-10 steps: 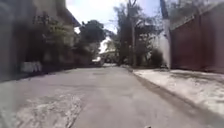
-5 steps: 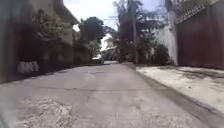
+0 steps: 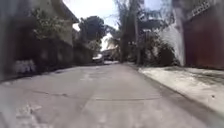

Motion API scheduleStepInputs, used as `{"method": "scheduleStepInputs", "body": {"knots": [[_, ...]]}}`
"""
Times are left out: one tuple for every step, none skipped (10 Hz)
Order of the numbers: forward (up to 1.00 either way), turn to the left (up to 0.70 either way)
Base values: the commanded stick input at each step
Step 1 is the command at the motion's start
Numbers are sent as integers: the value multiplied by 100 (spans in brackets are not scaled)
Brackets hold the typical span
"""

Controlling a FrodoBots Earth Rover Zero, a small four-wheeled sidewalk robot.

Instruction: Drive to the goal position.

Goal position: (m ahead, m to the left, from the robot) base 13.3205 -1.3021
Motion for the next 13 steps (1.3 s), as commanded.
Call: {"method": "scheduleStepInputs", "body": {"knots": [[97, -27], [96, -38], [96, -4], [96, -4], [96, -4], [96, -4], [96, -6], [96, -16], [96, -13], [96, -8], [96, -3], [96, 0], [96, 0]]}}
